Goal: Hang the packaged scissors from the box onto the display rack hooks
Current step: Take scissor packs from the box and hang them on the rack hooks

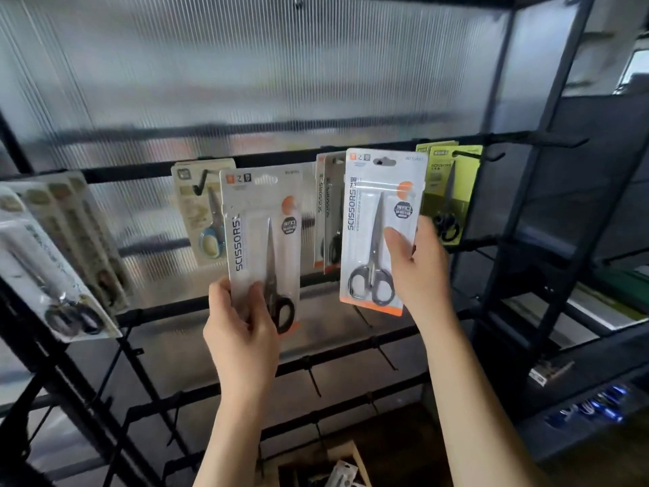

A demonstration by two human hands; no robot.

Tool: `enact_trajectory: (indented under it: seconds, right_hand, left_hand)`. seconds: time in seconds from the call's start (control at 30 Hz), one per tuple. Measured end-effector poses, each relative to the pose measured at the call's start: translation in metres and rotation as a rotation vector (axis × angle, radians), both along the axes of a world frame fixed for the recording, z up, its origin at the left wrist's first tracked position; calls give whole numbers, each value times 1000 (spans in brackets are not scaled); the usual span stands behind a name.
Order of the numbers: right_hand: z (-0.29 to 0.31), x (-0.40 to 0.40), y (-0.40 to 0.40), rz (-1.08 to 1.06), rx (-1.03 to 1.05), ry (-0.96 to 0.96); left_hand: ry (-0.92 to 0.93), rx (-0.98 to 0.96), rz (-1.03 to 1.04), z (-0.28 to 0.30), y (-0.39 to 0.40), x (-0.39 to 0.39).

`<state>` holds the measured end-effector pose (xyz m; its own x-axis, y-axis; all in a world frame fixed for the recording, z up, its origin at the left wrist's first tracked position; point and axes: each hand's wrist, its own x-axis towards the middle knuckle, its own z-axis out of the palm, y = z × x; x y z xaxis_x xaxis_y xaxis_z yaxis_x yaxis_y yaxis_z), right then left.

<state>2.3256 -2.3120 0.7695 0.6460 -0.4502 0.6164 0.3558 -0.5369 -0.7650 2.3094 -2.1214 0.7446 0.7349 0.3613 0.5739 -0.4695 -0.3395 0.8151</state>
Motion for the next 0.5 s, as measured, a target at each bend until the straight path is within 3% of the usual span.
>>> enact_trajectory:
  seconds: [0.2,0.5]
  right_hand:
    - [4,14,-3,41,1,33]
    - [-4,24,-14,149,163,72]
  left_hand:
    - [37,-12,-3,-5,2,-2]
    - [82,-12,9,-15,5,3]
